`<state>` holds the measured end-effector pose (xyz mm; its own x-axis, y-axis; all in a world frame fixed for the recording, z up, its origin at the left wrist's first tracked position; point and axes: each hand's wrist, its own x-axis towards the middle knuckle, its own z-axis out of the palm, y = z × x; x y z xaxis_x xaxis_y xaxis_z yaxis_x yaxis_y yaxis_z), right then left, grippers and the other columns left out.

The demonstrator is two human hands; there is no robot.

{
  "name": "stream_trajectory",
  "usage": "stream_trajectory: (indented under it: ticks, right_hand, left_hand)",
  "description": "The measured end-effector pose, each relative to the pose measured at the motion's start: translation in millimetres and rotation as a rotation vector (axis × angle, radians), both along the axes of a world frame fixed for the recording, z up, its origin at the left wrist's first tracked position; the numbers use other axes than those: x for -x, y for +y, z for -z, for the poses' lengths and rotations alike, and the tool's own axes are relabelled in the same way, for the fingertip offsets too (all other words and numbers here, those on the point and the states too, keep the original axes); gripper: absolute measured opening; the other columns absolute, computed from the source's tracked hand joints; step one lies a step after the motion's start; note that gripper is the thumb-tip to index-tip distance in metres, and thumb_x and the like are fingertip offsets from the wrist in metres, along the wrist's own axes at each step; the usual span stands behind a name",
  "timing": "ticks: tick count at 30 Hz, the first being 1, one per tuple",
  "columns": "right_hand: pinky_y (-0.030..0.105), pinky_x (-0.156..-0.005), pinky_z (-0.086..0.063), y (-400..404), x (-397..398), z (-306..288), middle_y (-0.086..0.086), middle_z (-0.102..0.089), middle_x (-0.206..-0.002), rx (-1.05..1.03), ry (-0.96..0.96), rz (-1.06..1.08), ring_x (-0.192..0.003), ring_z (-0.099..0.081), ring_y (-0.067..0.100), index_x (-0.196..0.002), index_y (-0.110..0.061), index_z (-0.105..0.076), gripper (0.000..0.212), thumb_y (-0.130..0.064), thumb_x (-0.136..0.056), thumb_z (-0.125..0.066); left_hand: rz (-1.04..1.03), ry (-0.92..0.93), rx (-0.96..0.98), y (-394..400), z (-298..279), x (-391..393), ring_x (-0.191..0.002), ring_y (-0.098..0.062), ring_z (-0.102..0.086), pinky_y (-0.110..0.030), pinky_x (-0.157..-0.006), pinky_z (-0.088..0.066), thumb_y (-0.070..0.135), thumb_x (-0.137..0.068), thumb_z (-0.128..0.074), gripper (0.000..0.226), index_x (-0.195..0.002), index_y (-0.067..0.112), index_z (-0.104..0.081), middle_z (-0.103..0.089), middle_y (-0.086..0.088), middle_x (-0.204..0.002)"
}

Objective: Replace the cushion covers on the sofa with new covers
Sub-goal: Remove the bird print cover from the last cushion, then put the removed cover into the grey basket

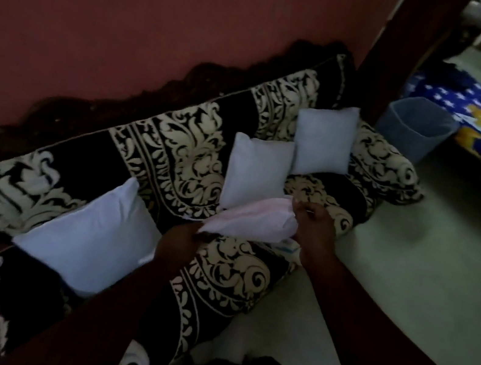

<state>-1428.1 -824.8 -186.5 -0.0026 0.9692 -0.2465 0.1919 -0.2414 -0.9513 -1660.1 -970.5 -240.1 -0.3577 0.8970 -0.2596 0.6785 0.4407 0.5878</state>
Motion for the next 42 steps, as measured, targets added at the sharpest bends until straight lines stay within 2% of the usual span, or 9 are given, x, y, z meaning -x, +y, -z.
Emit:
stream_trajectory:
  ticks: [4, 7, 14, 18, 22, 25, 29, 35, 42]
  right_hand:
    - [0.05, -0.078, -0.057, 12, -76, 11, 0.017, -0.072, -0.1, 0.044, -0.022, 0.02, -0.092, -0.067, 0.033, -0.087, -0.013, -0.067, 0.012, -0.016, -0.086, -0.078]
    - [0.049, -0.087, -0.057, 16, -131, 6, 0.007, -0.068, -0.103, 0.055, 0.059, 0.09, -0.1, -0.065, 0.031, -0.095, -0.019, -0.065, 0.008, -0.016, -0.093, -0.071]
    - [0.001, -0.077, -0.039, 27, -290, 7, 0.007, -0.058, -0.119, -0.172, -0.353, -0.264, -0.107, -0.058, 0.017, -0.126, -0.005, -0.061, 0.064, -0.012, -0.07, -0.093]
    - [0.028, -0.079, -0.043, 53, -385, 6, 0.012, -0.07, -0.102, -0.287, -0.676, -0.231, -0.096, -0.065, 0.03, -0.106, -0.012, -0.076, 0.021, -0.026, -0.091, -0.075]
    - [0.042, -0.074, -0.051, 80, -477, -10, 0.011, -0.067, -0.081, -0.451, -0.721, -0.035, -0.077, -0.064, 0.033, -0.085, -0.008, -0.072, 0.022, -0.028, -0.093, -0.065]
    - [0.039, -0.069, -0.05, 93, -531, -17, 0.006, -0.068, -0.082, -0.289, -0.687, 0.044, -0.077, -0.063, 0.027, -0.084, -0.017, -0.066, 0.022, -0.033, -0.098, -0.062]
    - [0.034, -0.066, -0.046, 118, -591, -13, 0.002, -0.067, -0.081, -0.15, -0.598, 0.278, -0.077, -0.062, 0.023, -0.083, -0.022, -0.063, 0.023, -0.041, -0.096, -0.062]
    - [0.029, -0.065, -0.041, 171, -642, -6, 0.002, -0.067, -0.081, -0.106, -0.508, 0.528, -0.076, -0.06, 0.02, -0.086, -0.016, -0.067, 0.024, -0.036, -0.097, -0.063]
    - [0.044, -0.068, -0.054, 257, -691, 0, 0.008, -0.064, -0.076, 0.151, -0.379, 0.768, -0.077, -0.063, 0.032, -0.078, -0.011, -0.062, 0.029, -0.034, -0.096, -0.065]
  left_hand:
    - [0.146, -0.063, -0.182, 46, -15, -33, -0.096, -0.032, -0.069, -0.037, -0.084, -0.048, 0.054, -0.089, -0.041, 0.06, -0.105, 0.006, -0.074, -0.074, -0.019, -0.1]
    - [0.205, -0.11, -0.152, 88, -44, -83, -0.094, -0.026, -0.067, -0.033, -0.075, -0.046, 0.052, -0.091, -0.043, 0.048, -0.098, 0.012, -0.068, -0.072, -0.008, -0.095]
    - [0.431, -0.078, -0.198, 174, -90, -234, -0.077, -0.017, -0.066, -0.043, -0.082, -0.055, 0.056, -0.088, -0.053, 0.04, -0.083, 0.019, -0.068, -0.071, -0.001, -0.079]
    - [0.588, 0.086, -0.186, 218, -111, -307, -0.089, -0.013, -0.065, -0.032, -0.08, -0.052, 0.074, -0.077, -0.06, 0.051, -0.092, 0.025, -0.07, -0.072, 0.004, -0.097]
    - [0.854, 0.295, -0.016, 262, -103, -336, -0.097, -0.01, -0.061, -0.027, -0.084, -0.046, 0.094, -0.059, -0.051, 0.09, -0.115, 0.025, -0.07, -0.067, 0.006, -0.105]
    - [0.868, 0.455, 0.036, 294, -64, -330, -0.109, -0.026, -0.064, -0.031, -0.092, -0.042, 0.068, -0.078, -0.071, 0.067, -0.121, 0.017, -0.073, -0.069, -0.008, -0.117]
    - [0.752, 0.283, -0.047, 331, -67, -389, -0.089, -0.029, -0.066, -0.028, -0.072, -0.037, 0.034, -0.093, -0.074, 0.02, -0.089, 0.014, -0.073, -0.066, -0.008, -0.086]
    - [0.53, -0.067, -0.153, 416, -58, -504, -0.116, -0.038, -0.062, -0.045, -0.105, -0.045, 0.028, -0.1, -0.06, 0.037, -0.121, -0.002, -0.068, -0.067, -0.023, -0.123]
    - [0.544, -0.131, -0.039, 545, -47, -591, -0.093, -0.032, -0.068, -0.034, -0.076, -0.049, 0.04, -0.097, -0.057, 0.038, -0.099, 0.006, -0.073, -0.072, -0.017, -0.097]
